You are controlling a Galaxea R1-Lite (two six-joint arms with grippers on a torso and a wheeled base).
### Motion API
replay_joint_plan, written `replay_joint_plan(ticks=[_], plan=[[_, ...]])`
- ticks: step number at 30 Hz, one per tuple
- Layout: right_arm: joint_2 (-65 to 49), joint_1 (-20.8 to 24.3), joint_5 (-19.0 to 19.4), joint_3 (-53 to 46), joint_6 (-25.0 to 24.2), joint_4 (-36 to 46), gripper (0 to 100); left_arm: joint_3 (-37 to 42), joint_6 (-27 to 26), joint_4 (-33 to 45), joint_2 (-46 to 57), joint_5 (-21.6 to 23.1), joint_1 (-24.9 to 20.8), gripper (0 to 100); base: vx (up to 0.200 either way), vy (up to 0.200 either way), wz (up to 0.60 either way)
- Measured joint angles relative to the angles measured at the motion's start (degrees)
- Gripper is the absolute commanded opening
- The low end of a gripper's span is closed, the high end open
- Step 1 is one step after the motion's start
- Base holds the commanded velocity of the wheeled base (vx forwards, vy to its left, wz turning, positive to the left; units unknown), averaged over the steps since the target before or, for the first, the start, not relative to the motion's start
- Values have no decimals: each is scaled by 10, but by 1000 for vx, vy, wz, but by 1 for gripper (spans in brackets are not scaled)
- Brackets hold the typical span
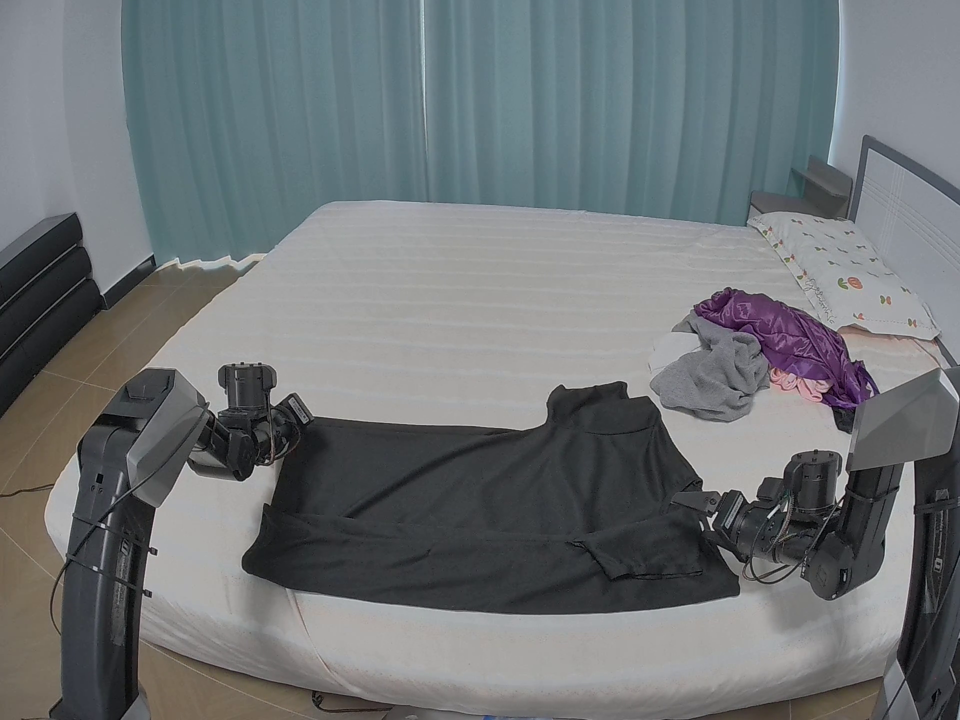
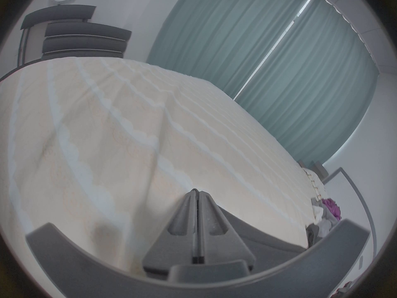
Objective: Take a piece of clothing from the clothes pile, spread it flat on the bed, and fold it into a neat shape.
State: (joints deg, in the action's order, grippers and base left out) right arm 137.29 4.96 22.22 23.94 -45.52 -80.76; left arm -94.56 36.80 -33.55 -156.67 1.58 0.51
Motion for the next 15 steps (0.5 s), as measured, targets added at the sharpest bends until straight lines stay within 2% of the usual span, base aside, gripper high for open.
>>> replay_joint_plan(ticks=[6, 15], plan=[[1, 0, 0, -2, 1, 0, 100, -17, 8, -1, -9, -17, 1, 0, 0, 0, 0], [1, 0, 0, 1, 1, 0, 100, -21, 8, -1, -15, -19, 2, 0, 0, 0, 0]])
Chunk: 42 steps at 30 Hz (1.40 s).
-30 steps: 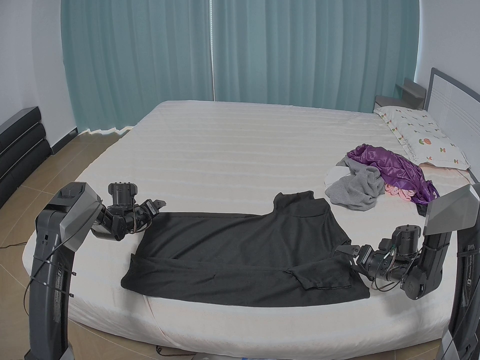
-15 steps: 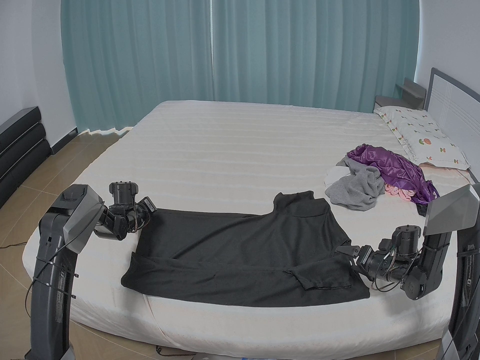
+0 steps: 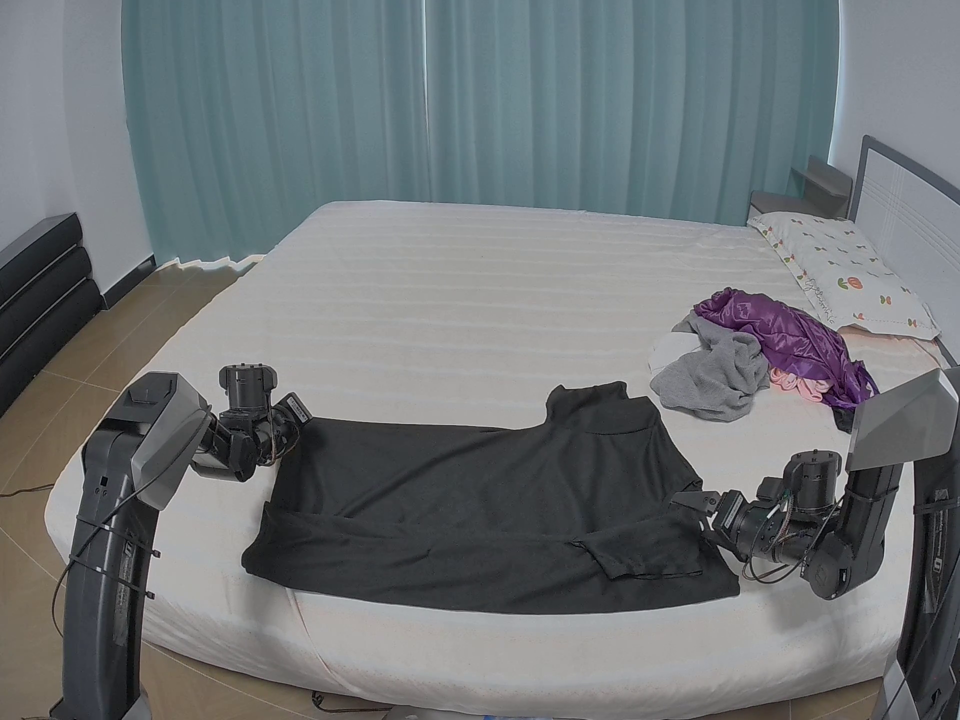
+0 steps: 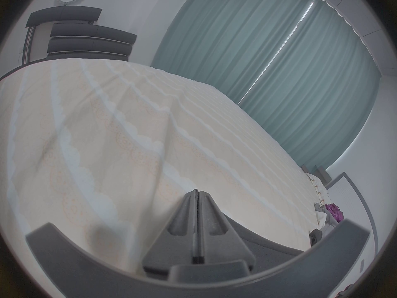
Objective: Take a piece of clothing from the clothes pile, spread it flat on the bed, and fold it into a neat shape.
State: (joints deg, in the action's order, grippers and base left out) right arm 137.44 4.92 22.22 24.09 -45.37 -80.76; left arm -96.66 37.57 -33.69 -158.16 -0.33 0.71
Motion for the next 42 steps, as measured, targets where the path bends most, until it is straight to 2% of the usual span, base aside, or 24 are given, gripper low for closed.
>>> replay_joint_plan(ticks=[6, 12, 19, 26, 32, 41, 42], plan=[[1, 0, -7, 26, 0, 5, 100, 4, 0, 1, 0, 0, -1, 0, 0, 0, 0], [-2, 18, -54, 104, 14, 72, 100, 7, 1, 1, 0, 0, -2, 0, 0, 0, 0], [1, 40, -111, 266, 52, 231, 100, 12, 1, 1, 1, 0, -3, 0, 0, 0, 0], [37, 55, -146, 437, 118, 346, 100, 18, 1, 1, 2, 0, -3, 0, 0, 0, 0], [89, 55, -174, 561, 163, 406, 100, 22, 1, 1, 3, -1, -4, 0, 0, 0, 0], [178, 46, -203, 715, 180, 467, 100, 25, 1, 1, 4, -1, -4, 0, 0, 0, 0], [187, 44, -204, 730, 180, 472, 0, 25, 1, 1, 5, -1, -4, 0, 0, 0, 0]])
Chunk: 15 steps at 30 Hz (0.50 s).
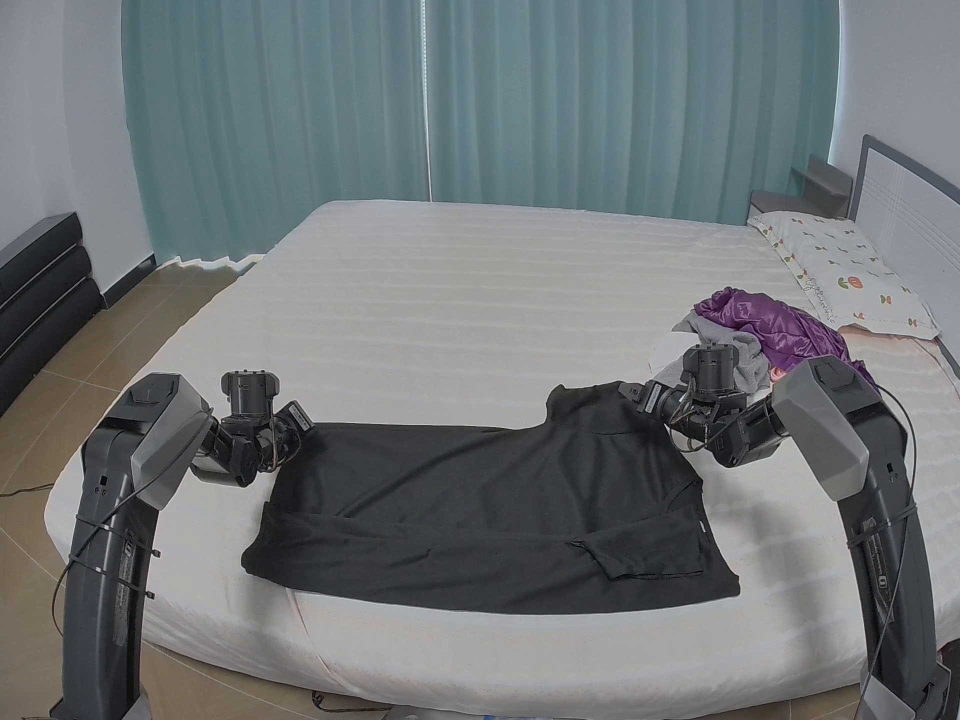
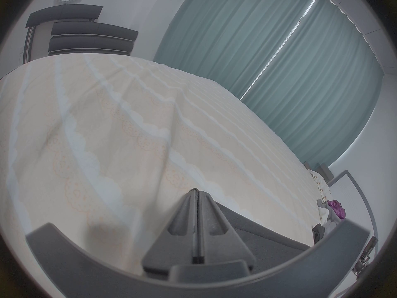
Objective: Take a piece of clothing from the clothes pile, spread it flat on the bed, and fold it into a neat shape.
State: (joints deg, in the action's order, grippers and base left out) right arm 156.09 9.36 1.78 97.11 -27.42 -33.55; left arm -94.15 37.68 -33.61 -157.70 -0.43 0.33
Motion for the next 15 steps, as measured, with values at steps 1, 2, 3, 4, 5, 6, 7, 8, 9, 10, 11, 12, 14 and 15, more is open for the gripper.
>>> replay_joint_plan(ticks=[1, 2, 3, 4, 5, 6, 7, 8, 9, 10, 11, 12, 14, 15], plan=[[8, -2, -1, 13, 0, 5, 0, 0, 0, 0, 0, 0, 0, 0, 0, 0, 0], [15, -3, -3, 23, -1, 11, 0, 0, 0, 0, 0, 0, 0, 0, 0, 0, 0], [22, -5, -3, 33, -2, 18, 0, 0, 0, 0, 0, 0, 0, 0, 0, 0, 0], [27, -6, -4, 39, -3, 22, 0, 1, 0, 0, 0, 0, 0, 0, 0, 0, 0], [31, -7, -4, 43, -5, 23, 0, 1, 0, 0, 0, 0, 0, 0, 0, 0, 0], [35, -7, -4, 47, -6, 23, 0, 1, 0, 0, 0, 0, 0, 0, 0, 0, 0], [38, -8, -4, 49, -7, 23, 0, 1, 0, 0, 0, 0, 0, 0, 0, 0, 0], [39, -8, -4, 50, -7, 23, 0, 1, 0, 0, 0, 0, 0, 0, 0, 0, 0], [41, -8, -4, 51, -9, 23, 0, 1, 0, 0, 0, 0, 0, 0, 0, 0, 0], [41, -9, -4, 52, -15, 23, 0, 1, 0, 0, 0, 0, 0, 0, 0, 0, 0], [41, -9, -4, 52, -21, 23, 0, 1, 0, 0, 0, 0, 0, 0, 0, 0, 0], [40, -9, -4, 52, -28, 23, 0, 1, 0, 0, 0, 0, 0, 0, 0, 0, 0], [36, -10, -5, 51, -37, 23, 0, 1, 0, 0, 0, 0, 0, 0, 0, 0, 0], [34, -11, -5, 49, -38, 23, 0, 1, 0, 0, 0, 0, 0, 0, 0, 0, 0]])
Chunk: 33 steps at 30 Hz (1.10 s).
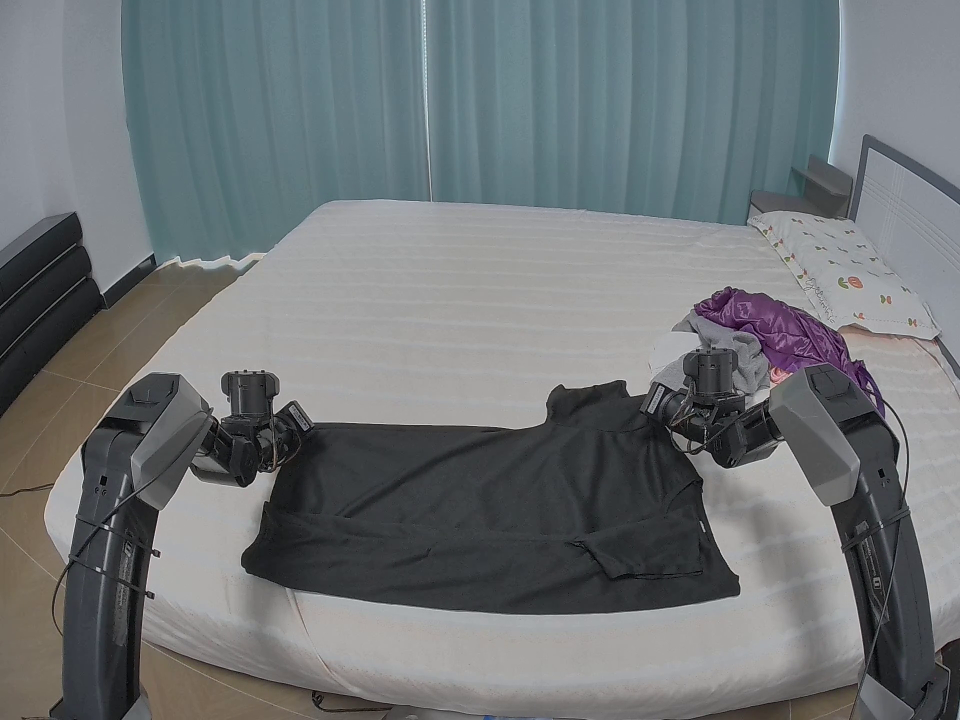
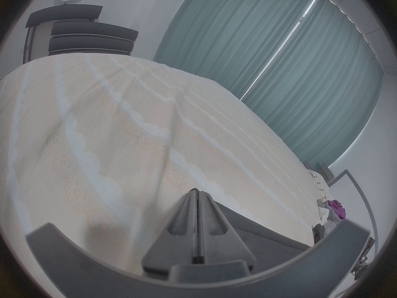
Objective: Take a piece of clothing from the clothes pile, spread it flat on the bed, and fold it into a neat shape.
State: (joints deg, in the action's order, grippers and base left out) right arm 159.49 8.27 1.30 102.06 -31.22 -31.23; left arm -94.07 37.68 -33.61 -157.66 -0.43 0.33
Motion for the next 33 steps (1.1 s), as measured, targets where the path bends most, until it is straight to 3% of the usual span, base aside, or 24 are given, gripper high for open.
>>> replay_joint_plan(ticks=[13, 19, 33], plan=[[-39, 0, -1, -53, -10, -5, 0, -1, 9, -22, 2, -30, 0, 0, 0, 0, 0], [-69, -1, -3, -83, -39, -16, 0, 8, 33, -39, 17, -43, 0, 0, 0, 0, 0], [-89, -11, -3, -124, -48, -61, 0, 89, 60, -116, 76, -44, 7, 0, 0, 0, 0]])
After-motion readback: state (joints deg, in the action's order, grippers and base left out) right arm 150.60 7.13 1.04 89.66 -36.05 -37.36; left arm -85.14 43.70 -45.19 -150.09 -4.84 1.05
